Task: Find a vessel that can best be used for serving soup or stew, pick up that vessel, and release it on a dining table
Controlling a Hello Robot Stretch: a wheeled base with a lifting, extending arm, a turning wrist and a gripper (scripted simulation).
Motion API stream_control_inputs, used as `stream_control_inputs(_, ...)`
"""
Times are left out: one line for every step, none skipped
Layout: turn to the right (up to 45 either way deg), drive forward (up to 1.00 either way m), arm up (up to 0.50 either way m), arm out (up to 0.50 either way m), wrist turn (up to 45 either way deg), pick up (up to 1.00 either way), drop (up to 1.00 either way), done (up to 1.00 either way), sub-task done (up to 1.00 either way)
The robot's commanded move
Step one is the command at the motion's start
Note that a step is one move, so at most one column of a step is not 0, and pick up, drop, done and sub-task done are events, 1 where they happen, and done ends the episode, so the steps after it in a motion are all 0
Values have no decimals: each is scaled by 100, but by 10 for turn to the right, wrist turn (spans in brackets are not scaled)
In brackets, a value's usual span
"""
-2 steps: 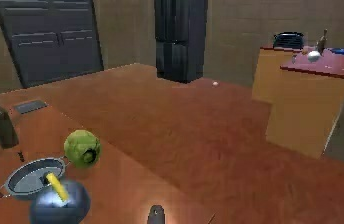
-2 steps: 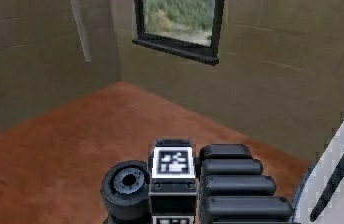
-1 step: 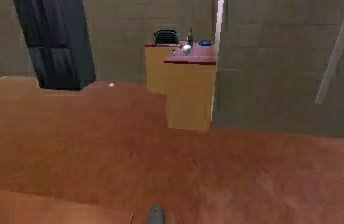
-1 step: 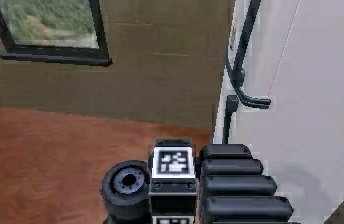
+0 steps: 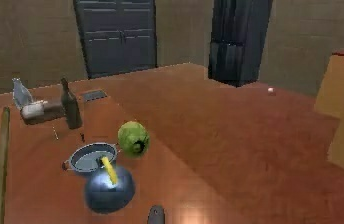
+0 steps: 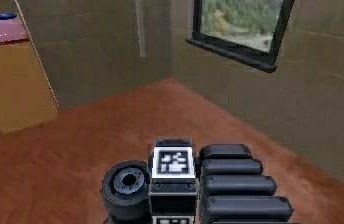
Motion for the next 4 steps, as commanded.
stream_control_inputs(-450, 0, 0, 0, 0, 0, 0, 0, 0)
stream_control_inputs(-450, 0, 0, 0, 0, 0, 0, 0, 0)
stream_control_inputs(-270, 0, 0, 0, 0, 0, 0, 0, 0)
stream_control_inputs(450, 0, 0, 0, 0, 0, 0, 0, 0)
